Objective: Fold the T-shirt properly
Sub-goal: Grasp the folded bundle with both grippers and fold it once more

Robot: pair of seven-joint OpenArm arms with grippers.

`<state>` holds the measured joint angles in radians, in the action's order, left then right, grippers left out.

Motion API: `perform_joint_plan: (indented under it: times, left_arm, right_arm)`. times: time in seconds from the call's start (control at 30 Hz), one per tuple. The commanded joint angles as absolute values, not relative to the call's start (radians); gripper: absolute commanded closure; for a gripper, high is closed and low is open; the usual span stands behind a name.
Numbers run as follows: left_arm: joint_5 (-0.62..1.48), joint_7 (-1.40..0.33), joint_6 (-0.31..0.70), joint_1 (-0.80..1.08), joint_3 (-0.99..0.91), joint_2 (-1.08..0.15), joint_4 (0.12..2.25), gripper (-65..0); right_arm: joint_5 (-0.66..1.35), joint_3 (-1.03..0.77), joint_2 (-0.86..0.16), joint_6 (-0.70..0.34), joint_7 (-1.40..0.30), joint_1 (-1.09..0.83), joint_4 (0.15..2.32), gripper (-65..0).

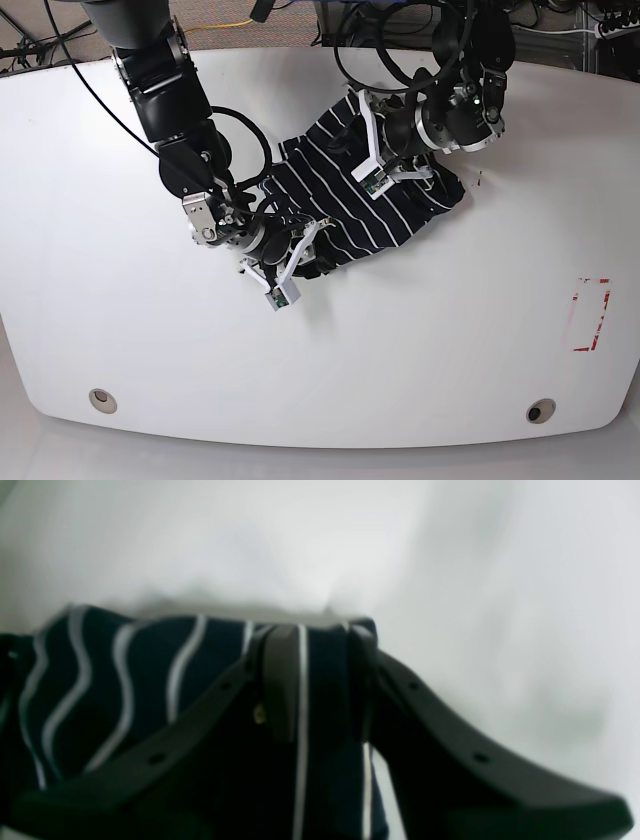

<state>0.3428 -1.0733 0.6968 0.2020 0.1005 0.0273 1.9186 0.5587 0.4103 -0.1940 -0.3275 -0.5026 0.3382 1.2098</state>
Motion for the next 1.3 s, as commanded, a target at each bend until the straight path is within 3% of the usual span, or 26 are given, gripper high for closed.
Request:
perform_joint_plan:
  times: [0.0, 0.27, 0.5, 1.07, 1.27]
  left_arm:
    - [0.328, -1.063, 0.698, 0.202, 0.097, 0.019, 1.910, -17.6]
    - [0.280, -1.063, 0.698, 0.188, 0.090, -0.140, 1.877, -17.6]
    - [0.065, -1.063, 0.698, 0.108, 0.081, -0.199, 1.745, -17.6]
    - [0.051, -1.063, 0.698, -0.064, -0.016, -0.441, 1.851, -17.6]
    - [0.061, -1.087, 0.698, 0.001, -0.110, -0.349, 2.012, -17.4]
  right_arm:
    - [0.547, 0.406, -0.193, -0.337, -0.478, 0.358, 1.224, -16.0]
    - [0.380, 0.398, -0.185, -0.417, -0.478, 0.317, 1.225, -15.9]
    - [0.381, 0.398, -0.231, -0.464, -0.478, 0.231, 1.279, -15.9]
    - [0.374, 0.303, -0.265, -0.458, -0.526, 0.008, 1.592, -15.9]
    - [0.383, 0.306, -0.254, -0.460, -0.633, -0.018, 1.781, -15.9]
